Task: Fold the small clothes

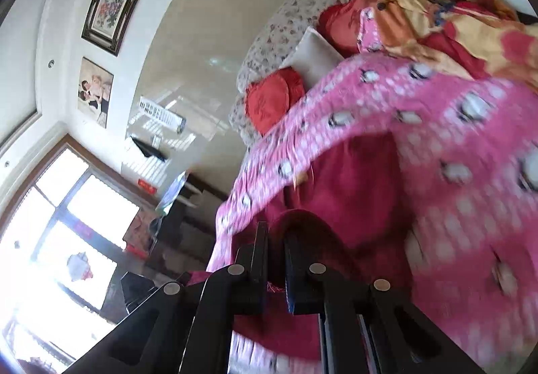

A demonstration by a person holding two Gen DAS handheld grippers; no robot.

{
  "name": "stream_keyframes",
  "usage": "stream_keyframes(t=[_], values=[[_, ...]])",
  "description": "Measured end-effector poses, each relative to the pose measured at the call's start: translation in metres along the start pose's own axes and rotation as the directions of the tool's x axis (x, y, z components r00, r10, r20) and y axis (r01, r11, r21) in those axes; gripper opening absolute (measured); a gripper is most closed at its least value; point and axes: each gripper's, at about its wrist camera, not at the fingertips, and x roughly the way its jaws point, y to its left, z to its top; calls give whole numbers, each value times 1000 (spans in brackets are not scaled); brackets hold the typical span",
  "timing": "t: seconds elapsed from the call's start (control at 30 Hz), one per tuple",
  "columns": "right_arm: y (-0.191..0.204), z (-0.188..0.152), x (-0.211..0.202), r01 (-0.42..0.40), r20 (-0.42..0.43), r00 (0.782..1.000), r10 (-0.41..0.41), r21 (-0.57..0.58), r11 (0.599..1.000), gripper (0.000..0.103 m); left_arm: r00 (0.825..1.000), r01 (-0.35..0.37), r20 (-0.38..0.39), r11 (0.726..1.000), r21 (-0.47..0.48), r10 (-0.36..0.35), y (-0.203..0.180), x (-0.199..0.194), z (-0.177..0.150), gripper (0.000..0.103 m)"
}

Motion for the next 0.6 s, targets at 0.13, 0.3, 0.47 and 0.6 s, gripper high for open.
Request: stream_keyframes(t=[0.13, 0.3, 0.47, 0.6], values=[[-4, 30, 47, 72, 24, 997, -72, -25, 997, 7, 992, -122, 17, 992, 26, 121, 13, 50, 42, 5], [-38, 38, 94, 188, -44, 982, -186, 32, 982, 11, 947, -292, -124, 955, 44, 295, 42, 105, 51, 11], [-46, 30, 86, 120, -9, 993, -120, 92, 988, 42, 959, -257, -124, 966, 7, 256, 56, 95, 42, 47], [-32, 23, 67, 137, 7, 991, -136, -12, 991, 45, 974, -225, -25, 974, 9, 225, 46, 63, 41, 63]])
